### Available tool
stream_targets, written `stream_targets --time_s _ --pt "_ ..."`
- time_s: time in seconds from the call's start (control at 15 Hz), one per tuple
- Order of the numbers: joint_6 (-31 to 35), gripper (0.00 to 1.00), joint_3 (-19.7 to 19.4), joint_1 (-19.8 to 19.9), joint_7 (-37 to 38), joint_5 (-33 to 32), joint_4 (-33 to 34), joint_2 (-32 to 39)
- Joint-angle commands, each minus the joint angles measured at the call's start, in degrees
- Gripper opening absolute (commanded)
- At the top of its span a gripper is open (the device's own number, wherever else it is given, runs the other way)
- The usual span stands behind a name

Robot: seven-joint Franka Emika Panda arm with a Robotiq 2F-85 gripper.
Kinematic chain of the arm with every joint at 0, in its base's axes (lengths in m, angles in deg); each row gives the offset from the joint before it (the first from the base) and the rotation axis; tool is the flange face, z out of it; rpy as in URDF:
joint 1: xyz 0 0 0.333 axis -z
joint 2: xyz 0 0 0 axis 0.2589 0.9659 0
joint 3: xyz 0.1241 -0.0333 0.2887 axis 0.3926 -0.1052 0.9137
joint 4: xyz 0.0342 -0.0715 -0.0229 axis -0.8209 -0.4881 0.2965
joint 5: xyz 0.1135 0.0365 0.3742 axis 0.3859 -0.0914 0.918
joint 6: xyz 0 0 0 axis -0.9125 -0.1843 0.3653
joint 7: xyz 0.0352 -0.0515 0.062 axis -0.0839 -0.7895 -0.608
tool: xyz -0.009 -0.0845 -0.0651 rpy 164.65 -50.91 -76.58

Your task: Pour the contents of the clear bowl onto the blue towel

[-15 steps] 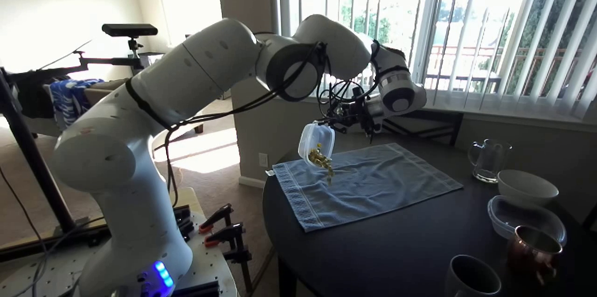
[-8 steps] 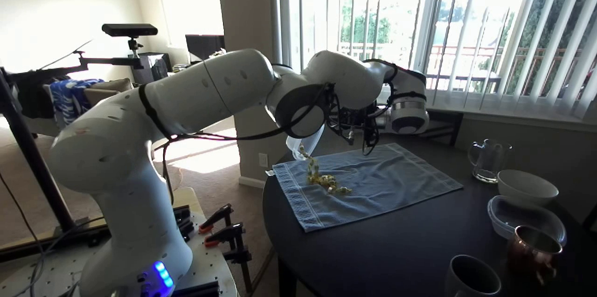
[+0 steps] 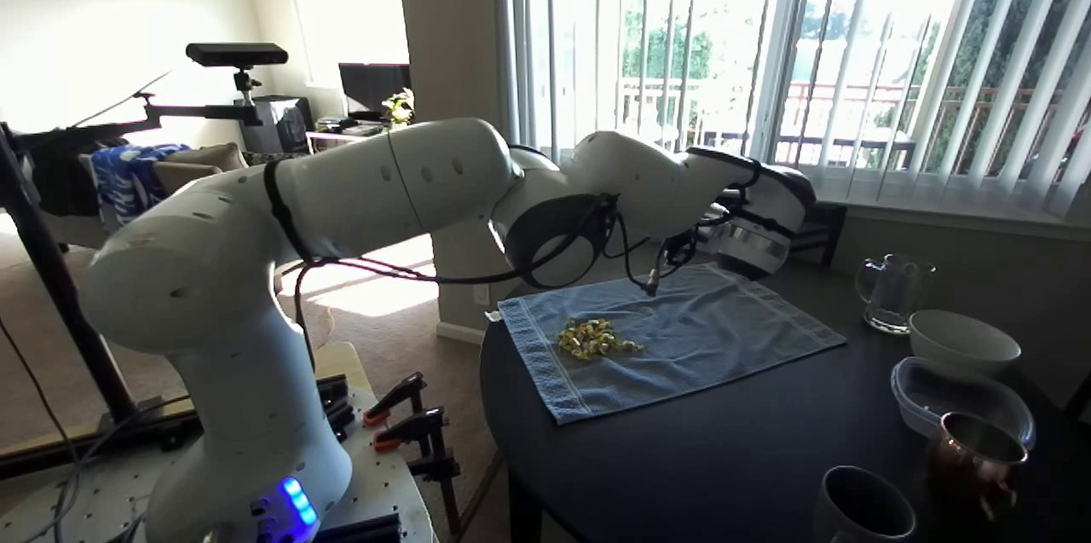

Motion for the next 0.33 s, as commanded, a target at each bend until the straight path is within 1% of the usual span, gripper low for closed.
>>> stream_targets --time_s 0.0,0.27 --pt "1.65 0.02 0.62 -0.08 7.14 6.91 1.4 1.67" --pt "4.22 0.02 -0.05 -0.52 9.5 10.58 2.2 2.19"
